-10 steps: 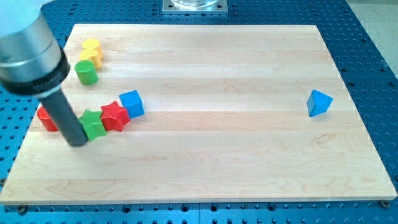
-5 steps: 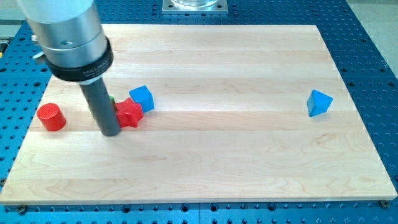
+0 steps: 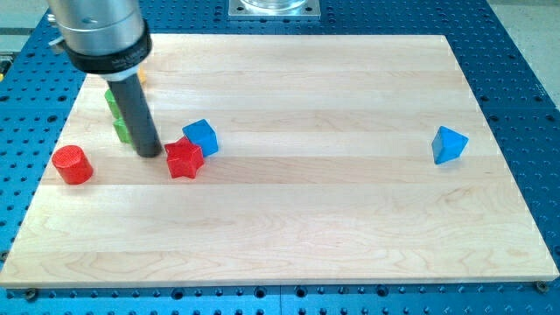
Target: Push the green star into the green circle
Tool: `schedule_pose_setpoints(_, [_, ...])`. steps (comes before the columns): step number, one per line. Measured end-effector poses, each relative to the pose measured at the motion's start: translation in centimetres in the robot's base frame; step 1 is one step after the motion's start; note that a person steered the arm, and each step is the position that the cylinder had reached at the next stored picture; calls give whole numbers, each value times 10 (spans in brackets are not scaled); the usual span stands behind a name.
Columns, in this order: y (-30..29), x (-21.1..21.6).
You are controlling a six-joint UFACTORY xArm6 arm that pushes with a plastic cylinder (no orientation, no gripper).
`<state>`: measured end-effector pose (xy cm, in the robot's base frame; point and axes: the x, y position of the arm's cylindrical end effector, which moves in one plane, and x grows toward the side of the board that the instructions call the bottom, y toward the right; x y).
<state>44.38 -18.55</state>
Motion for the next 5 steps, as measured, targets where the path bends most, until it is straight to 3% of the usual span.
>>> schedule_pose_setpoints(2, [-52,4])
schedule_pose_setpoints(3, [-22,9])
schedule_pose_setpoints(5, [-20,-18])
